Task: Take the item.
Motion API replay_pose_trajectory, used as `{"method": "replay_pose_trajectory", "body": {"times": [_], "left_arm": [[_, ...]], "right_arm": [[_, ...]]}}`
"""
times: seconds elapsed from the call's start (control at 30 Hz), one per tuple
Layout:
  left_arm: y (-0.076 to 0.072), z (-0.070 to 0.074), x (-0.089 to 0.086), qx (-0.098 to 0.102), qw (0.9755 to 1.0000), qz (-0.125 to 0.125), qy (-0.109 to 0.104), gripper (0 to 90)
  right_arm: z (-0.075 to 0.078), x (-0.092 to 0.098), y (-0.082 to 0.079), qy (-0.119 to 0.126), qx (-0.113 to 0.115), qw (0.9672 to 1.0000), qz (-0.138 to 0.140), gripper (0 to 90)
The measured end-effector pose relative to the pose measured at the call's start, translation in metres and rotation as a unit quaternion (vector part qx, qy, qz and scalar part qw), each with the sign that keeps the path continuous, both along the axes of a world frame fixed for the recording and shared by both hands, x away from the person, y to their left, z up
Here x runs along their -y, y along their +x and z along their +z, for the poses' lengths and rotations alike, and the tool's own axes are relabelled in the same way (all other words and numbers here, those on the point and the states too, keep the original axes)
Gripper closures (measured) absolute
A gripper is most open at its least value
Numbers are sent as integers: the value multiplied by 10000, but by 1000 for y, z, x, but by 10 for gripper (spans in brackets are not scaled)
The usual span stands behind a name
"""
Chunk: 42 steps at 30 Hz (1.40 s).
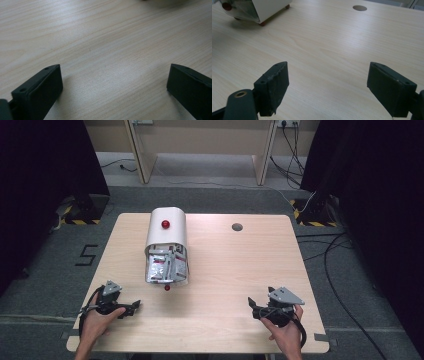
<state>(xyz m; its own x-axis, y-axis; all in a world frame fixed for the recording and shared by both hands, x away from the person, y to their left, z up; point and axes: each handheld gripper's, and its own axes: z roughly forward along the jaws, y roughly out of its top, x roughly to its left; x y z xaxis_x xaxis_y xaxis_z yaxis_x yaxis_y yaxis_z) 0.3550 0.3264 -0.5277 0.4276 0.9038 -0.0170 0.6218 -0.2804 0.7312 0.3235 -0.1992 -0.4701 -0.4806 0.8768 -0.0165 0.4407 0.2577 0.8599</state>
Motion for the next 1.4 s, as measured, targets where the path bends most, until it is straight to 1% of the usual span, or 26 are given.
{"method": "replay_pose_trajectory", "body": {"times": [0.07,0.13,0.33,0.77,0.8,0.83,0.87,0.9,0.93,0.97,1.0,1.07,1.13,1.17,1.23,1.27,1.3,1.33,1.4], "left_arm": [[0,0,0,0,10000,-2,1,0],[0,0,0,1,10000,1,-1,0],[0,0,0,1,10000,2,2,0],[0,0,0,1,10000,1,1,0],[0,0,0,0,10000,0,-2,0],[0,0,0,0,10000,0,-2,0],[0,0,0,0,10000,0,-1,0],[0,0,0,0,10000,0,-1,0],[0,0,0,0,10000,0,-1,0],[0,0,0,0,10000,0,-1,0],[0,0,0,0,10000,1,-2,0],[0,0,0,-1,10000,0,3,0],[0,0,0,-1,10000,0,-2,0],[0,0,0,-1,10000,0,-2,0],[0,0,0,5,10000,8,-12,0],[0,0,0,5,10000,8,-14,0],[0,0,0,6,10000,9,-15,0],[0,0,0,4,10000,8,-15,0],[0,0,0,6,10000,9,-14,0]], "right_arm": [[7,-6,2,16,81,10000,46,192],[9,-8,2,21,90,9999,51,194],[20,-21,6,5,223,9997,141,206],[34,-37,9,58,322,9988,351,224],[38,-43,9,45,384,9983,443,231],[38,-43,9,45,384,9983,443,231],[43,-50,8,32,448,9976,523,235],[43,-50,8,32,448,9976,523,235],[46,-56,8,38,500,9969,611,237],[46,-56,8,38,500,9969,611,237],[50,-63,8,37,533,9961,701,243],[51,-66,8,51,552,9957,746,246],[56,-76,8,52,613,9944,859,255],[56,-76,8,52,613,9944,859,255],[60,-83,7,38,648,9936,923,259],[62,-90,7,46,687,9927,992,261],[62,-90,7,46,687,9927,992,261],[65,-95,7,45,713,9920,1039,262],[66,-98,8,49,721,9915,1083,262]]}}
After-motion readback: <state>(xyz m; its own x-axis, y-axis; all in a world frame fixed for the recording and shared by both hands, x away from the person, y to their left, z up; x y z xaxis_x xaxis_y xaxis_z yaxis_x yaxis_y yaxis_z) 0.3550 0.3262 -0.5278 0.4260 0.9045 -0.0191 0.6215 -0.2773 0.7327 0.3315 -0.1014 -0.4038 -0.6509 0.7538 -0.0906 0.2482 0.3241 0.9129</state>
